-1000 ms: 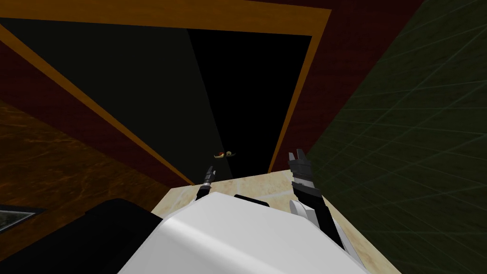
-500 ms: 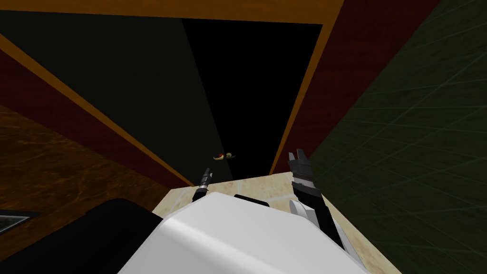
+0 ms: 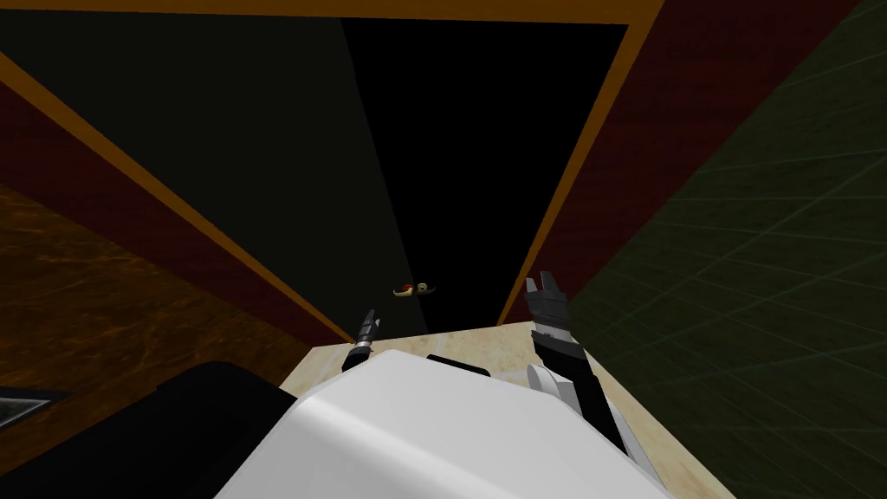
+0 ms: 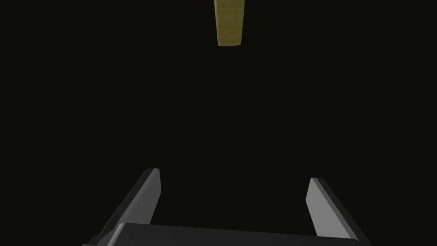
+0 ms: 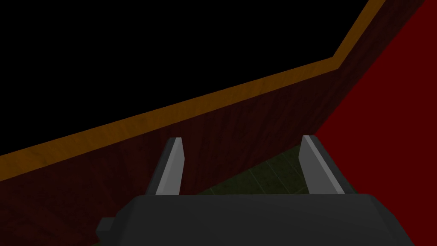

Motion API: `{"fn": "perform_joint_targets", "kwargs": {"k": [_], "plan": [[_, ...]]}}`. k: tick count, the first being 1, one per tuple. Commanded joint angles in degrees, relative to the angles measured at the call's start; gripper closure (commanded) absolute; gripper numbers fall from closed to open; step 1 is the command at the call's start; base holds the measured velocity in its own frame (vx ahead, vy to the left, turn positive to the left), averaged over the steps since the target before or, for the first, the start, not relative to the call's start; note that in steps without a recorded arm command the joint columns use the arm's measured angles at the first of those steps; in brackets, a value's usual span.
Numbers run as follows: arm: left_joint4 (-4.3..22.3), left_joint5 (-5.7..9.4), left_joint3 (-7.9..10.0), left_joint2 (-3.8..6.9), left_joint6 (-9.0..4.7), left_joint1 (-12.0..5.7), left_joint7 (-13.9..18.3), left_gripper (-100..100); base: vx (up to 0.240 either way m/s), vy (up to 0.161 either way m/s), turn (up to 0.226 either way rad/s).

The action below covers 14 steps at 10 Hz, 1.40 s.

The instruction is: Pull the door open

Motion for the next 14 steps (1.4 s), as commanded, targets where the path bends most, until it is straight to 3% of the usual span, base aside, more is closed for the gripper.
{"fn": "perform_joint_targets", "kwargs": {"k": [1,3,5,6,7,8,13,14], "plan": [[0.1,-0.13,-0.28,-0.55,0.04,-0.74,-0.39,-100,0.149,0.127,-0.051],[-0.31,-0.77,-1.71,-1.82,-0.06,-2.54,-0.64,-100,0.165,0.088,-0.116],[-1.03,-1.55,-3.46,-3.24,-0.25,-4.47,-0.76,-100,0.207,-0.047,-0.167],[-0.88,-1.55,-3.46,-3.24,-0.25,-4.47,-0.76,-100,0.148,-0.089,-0.073],[0.19,-1.52,-3.32,-3.38,-1.23,-4.67,-1.02,-100,0.063,-0.034,0.002],[0.19,-1.52,-3.32,-3.38,-1.23,-4.67,-1.02,100,0.0,0.0,0.0],[0.19,-1.52,-3.32,-3.38,-1.23,-4.67,-1.02,100,-0.013,0.005,-0.007],[0.85,-0.99,-2.17,-2.36,-1.08,-3.07,-0.83,100,-0.141,0.077,0.146]]}}
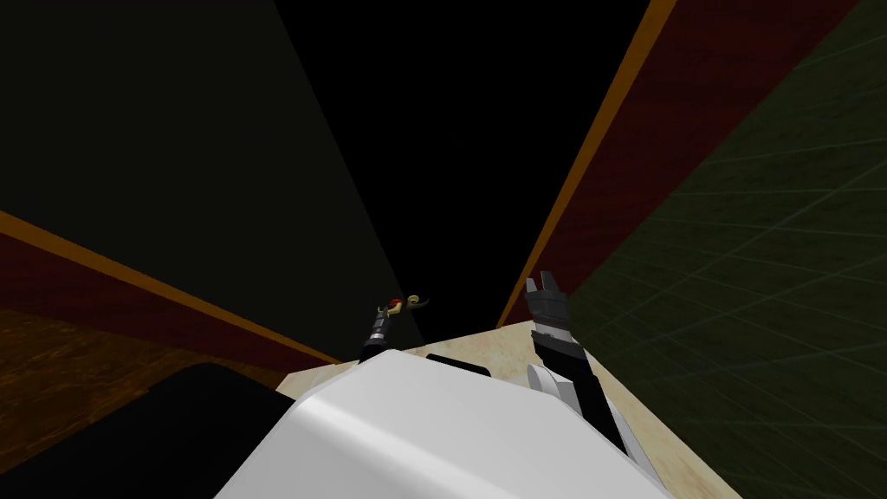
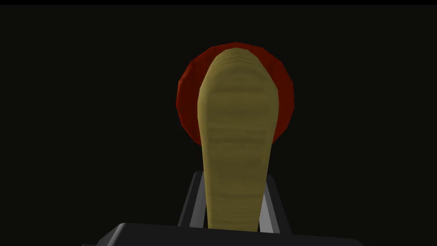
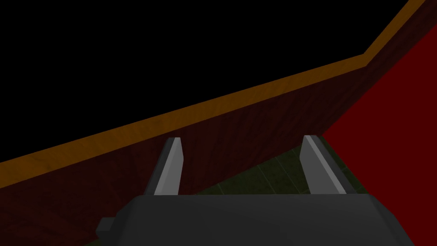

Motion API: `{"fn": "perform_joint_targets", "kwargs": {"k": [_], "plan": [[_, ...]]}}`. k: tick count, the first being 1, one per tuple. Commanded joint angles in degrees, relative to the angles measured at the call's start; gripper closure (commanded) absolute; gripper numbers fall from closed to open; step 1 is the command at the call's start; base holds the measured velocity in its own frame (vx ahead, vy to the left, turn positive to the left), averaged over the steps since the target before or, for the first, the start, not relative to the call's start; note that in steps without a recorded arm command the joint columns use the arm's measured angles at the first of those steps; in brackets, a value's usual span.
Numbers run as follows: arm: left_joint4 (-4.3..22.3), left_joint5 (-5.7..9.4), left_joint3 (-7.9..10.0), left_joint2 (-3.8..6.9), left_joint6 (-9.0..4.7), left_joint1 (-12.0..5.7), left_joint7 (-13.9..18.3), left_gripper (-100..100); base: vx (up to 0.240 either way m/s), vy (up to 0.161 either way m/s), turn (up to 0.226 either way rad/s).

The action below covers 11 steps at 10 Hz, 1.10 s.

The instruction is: Pull the door open

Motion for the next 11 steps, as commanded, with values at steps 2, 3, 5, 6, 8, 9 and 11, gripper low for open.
{"fn": "perform_joint_targets", "kwargs": {"k": [2,3,5,6,8,9,11], "plan": [[1.19,0.52,1.19,0.93,-0.11,1.18,0.07,100,-0.153,0.032,0.031],[1.31,0.63,1.45,1.21,-0.1,1.54,0.14,100,-0.072,-0.018,0.047],[1.52,0.82,1.87,1.71,-0.11,2.21,0.31,100,-0.063,-0.018,0.026],[1.74,1.0,2.32,2.37,-0.18,3.07,0.6,100,-0.122,-0.037,0.038],[1.83,1.0,2.45,3.33,-0.46,4.23,1.33,100,-0.162,-0.039,0.039],[1.18,0.24,1.01,3.12,-1.54,4.25,2.23,-100,-0.195,-0.049,-0.099],[0.67,-0.18,0.24,3.22,-2.02,4.54,2.89,-100,-0.146,-0.032,-0.079]]}}
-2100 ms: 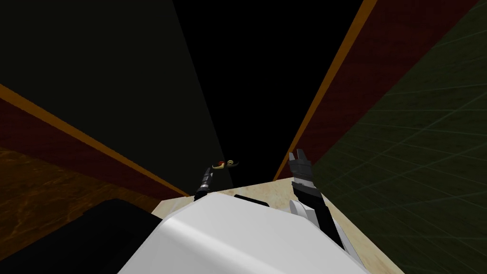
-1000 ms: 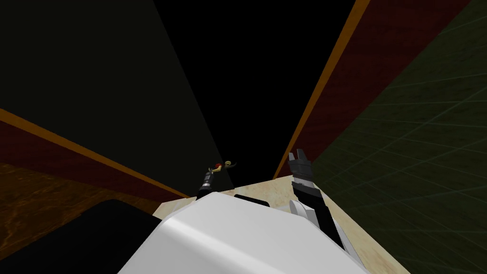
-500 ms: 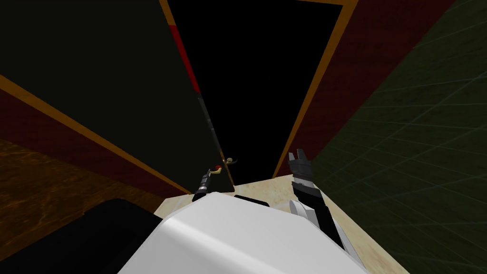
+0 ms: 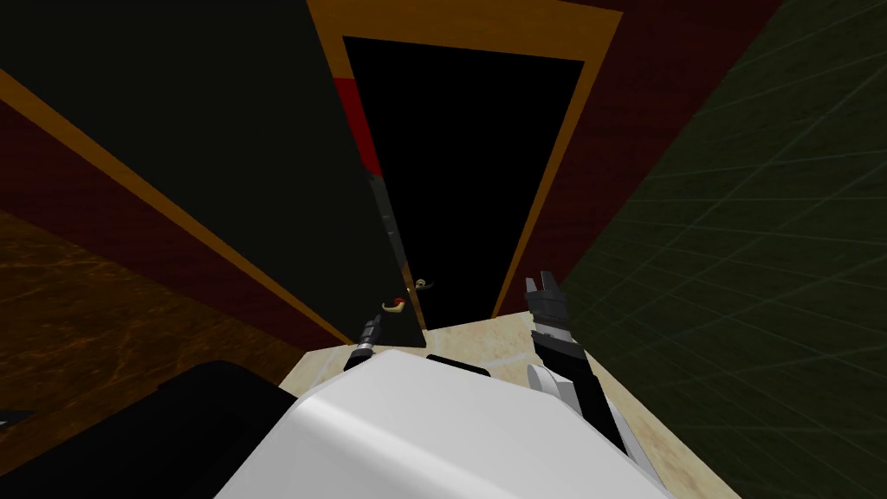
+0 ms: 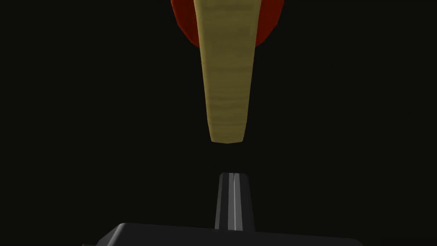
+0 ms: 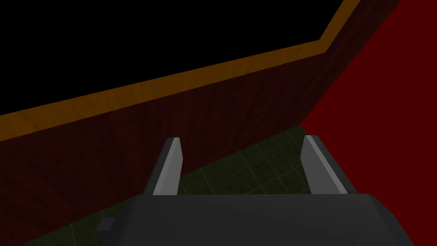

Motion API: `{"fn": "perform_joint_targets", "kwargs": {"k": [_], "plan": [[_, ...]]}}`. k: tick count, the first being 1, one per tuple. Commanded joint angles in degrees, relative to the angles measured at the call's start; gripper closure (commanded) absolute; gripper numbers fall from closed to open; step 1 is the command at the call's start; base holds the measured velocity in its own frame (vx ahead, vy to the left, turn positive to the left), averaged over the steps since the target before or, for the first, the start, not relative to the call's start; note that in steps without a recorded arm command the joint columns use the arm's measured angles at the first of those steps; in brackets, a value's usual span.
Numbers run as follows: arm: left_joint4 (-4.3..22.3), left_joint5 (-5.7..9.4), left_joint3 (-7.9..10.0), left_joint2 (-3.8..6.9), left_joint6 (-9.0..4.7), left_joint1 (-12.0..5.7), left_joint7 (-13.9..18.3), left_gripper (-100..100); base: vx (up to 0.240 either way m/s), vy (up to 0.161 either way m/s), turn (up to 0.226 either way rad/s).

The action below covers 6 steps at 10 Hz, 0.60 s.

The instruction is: Pull the door open

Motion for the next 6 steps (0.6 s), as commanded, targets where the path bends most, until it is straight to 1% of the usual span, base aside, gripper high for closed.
{"fn": "perform_joint_targets", "kwargs": {"k": [1,2,3,5,6], "plan": [[-1.11,-0.86,-1.57,0.25,-0.86,0.6,1.42,-100,-0.144,-0.062,-0.123],[-1.4,-1.1,-2.01,0.31,-1.14,0.77,1.8,-100,-0.172,-0.069,-0.092],[-1.96,-1.56,-2.85,0.42,-1.67,1.09,2.53,-100,-0.179,-0.063,-0.074],[-3.0,-2.43,-4.42,0.62,-2.67,1.68,3.89,-100,-0.198,-0.018,-0.088],[-3.01,-2.14,-3.91,0.5,-2.04,1.61,3.33,-100,-0.092,-0.016,-0.016]]}}
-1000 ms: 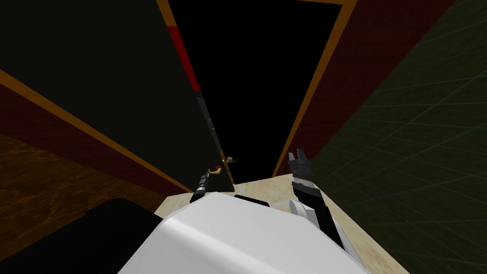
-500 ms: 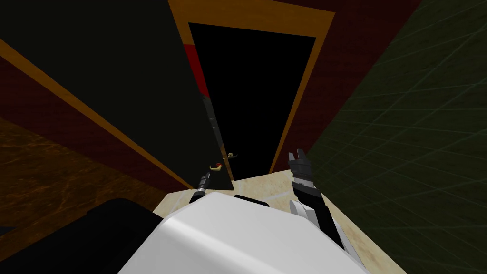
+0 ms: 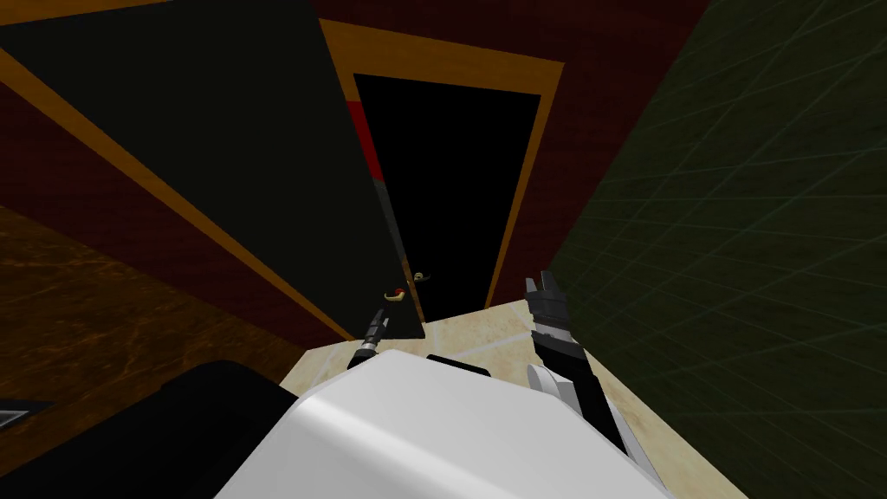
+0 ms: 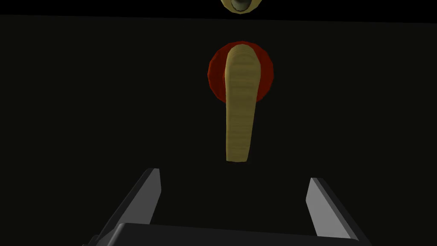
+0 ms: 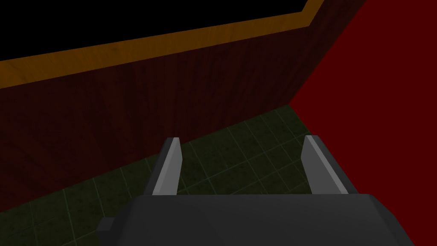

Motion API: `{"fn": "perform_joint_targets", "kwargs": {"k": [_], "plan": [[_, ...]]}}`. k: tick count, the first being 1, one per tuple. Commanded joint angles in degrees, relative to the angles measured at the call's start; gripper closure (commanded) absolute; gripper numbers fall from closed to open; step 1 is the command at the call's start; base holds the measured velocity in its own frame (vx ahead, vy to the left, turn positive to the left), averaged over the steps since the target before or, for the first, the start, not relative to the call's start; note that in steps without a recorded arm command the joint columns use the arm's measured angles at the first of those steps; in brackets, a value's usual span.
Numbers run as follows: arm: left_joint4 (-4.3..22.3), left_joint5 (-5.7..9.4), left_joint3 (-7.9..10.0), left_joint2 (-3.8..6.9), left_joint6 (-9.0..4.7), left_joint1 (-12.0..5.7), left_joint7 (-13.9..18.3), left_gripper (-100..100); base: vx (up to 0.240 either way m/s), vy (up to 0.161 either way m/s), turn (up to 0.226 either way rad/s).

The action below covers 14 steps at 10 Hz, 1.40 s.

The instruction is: Pull the door open

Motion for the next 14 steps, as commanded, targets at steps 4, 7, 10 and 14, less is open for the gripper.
{"fn": "perform_joint_targets", "kwargs": {"k": [4,7,10,14], "plan": [[1.04,0.42,0.64,-0.54,1.3,-2.29,-1.24,-100,0.151,0.057,-0.029],[1.22,0.48,0.72,-0.69,1.58,-2.95,-1.5,-100,0.149,0.045,-0.03],[1.22,0.48,0.72,-0.69,1.58,-2.95,-1.5,100,-0.022,-0.004,0.004],[1.4,-0.1,-0.12,-0.06,0.23,-1.93,-0.57,100,-0.041,0.009,-0.04]]}}
